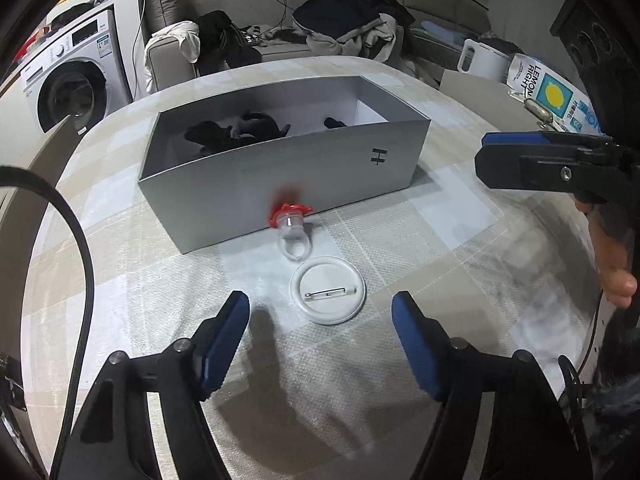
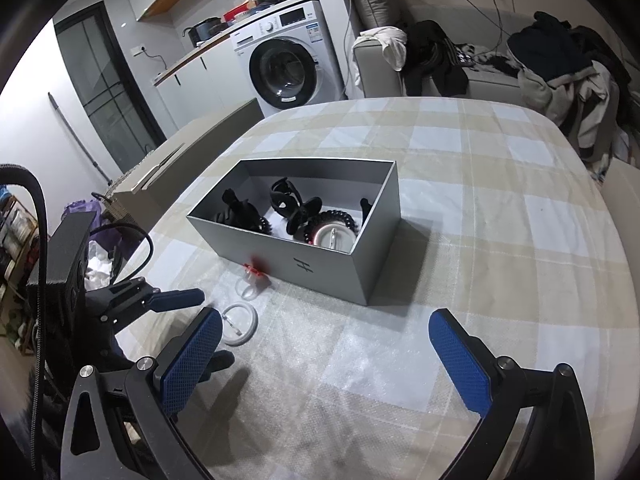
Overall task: Organize jewelry
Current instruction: 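Lift both open tools away from the box, then lower the left tool around the white round lid and close it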
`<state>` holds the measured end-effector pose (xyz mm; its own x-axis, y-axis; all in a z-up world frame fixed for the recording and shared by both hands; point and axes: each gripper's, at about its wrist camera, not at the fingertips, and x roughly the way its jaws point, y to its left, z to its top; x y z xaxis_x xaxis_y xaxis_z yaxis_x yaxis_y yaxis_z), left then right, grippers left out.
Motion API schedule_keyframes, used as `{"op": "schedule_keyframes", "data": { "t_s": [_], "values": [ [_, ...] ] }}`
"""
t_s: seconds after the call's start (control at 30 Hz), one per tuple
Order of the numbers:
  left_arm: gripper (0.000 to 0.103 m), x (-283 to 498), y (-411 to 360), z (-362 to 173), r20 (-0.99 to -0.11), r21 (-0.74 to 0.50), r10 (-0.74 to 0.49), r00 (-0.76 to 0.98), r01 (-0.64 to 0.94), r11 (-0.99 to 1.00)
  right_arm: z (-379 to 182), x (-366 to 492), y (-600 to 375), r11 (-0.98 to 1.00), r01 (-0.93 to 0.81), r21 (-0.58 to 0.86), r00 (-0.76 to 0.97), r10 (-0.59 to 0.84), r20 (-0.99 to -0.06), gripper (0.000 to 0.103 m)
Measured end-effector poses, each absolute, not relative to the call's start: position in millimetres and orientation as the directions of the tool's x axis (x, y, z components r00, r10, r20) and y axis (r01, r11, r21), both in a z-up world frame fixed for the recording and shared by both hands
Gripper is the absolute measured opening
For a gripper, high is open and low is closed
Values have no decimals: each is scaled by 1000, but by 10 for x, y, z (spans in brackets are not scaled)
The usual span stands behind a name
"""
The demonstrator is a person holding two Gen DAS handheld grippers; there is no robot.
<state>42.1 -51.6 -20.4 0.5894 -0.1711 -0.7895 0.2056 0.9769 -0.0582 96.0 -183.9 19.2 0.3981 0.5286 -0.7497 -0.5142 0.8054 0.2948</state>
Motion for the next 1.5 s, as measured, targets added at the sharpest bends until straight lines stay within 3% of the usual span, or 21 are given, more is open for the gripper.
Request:
{"op": "schedule_keyframes", "data": {
  "t_s": [0.1, 0.4, 0.53, 1.1, 1.3, 1.37, 1.5],
  "values": [
    [69, 422, -523, -215, -791, -67, -173, 587, 197, 978, 195, 959, -1842, 804, -513, 300, 395, 531, -749, 103],
    [56, 506, -564, -238, -786, -35, -143, 601, 187, 982, 227, 966, -1889, 806, -505, 308, 401, 536, -743, 103],
    [36, 477, -589, -227, -781, -26, -155, 605, 216, 976, 232, 962, -1884, 802, -508, 315, 397, 542, -741, 103],
    [35, 413, -341, 34, -732, -52, -167, 661, 191, 980, 211, 924, -1812, 785, -516, 343, 370, 566, -737, 103],
    [35, 390, -180, 174, -696, -65, -156, 700, 155, 986, 105, 929, -1709, 745, -524, 413, 286, 611, -738, 81],
    [35, 389, -122, 205, -686, -68, -147, 713, 139, 988, 49, 915, -1634, 743, -526, 414, 273, 608, -745, 68],
    [35, 414, -21, 219, -678, -80, -140, 721, 117, 990, -44, 856, -1434, 718, -555, 421, 232, 619, -750, 59]
  ]
}}
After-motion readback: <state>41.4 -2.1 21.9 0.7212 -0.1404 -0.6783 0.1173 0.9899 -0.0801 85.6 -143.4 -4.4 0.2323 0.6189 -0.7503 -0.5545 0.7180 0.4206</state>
